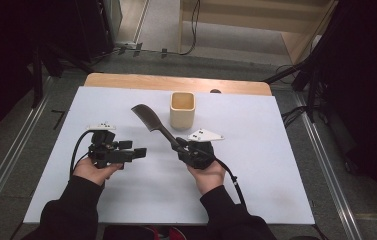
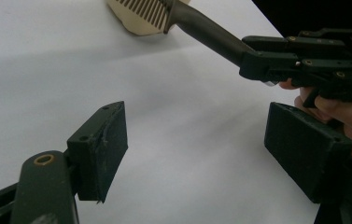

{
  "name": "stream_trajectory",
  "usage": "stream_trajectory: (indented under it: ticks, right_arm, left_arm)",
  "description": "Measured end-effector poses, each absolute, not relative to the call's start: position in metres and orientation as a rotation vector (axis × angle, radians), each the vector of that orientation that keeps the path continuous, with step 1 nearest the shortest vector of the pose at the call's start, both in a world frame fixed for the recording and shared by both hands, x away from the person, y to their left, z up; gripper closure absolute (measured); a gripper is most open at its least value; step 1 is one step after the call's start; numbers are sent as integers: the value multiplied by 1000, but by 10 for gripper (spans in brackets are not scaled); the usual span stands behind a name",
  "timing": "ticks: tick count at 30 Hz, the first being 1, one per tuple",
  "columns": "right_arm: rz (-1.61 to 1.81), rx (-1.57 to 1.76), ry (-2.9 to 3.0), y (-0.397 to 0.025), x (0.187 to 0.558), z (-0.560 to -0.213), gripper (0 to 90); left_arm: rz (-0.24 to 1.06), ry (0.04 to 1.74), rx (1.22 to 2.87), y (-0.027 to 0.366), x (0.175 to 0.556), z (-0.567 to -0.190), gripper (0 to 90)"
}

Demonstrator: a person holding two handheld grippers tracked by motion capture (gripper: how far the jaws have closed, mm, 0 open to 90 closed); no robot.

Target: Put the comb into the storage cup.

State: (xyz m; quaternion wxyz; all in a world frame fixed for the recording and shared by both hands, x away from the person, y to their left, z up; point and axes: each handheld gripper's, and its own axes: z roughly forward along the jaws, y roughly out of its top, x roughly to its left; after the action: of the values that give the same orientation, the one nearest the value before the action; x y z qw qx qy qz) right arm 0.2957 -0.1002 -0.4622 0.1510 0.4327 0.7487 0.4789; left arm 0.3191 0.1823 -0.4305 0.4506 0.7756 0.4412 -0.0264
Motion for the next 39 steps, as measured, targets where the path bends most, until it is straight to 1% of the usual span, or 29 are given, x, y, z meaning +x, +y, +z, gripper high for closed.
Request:
stream_trajectory:
  ticks: [15, 39]
  right_arm:
    - [1336, 1249, 2129, -97, 293, -464, 704]
    - [1388, 1273, 2086, -82, 294, -465, 703]
  left_arm:
    - [-78, 1115, 1906, 171, 330, -427, 225]
    - [-62, 1181, 1860, 152, 344, -429, 233]
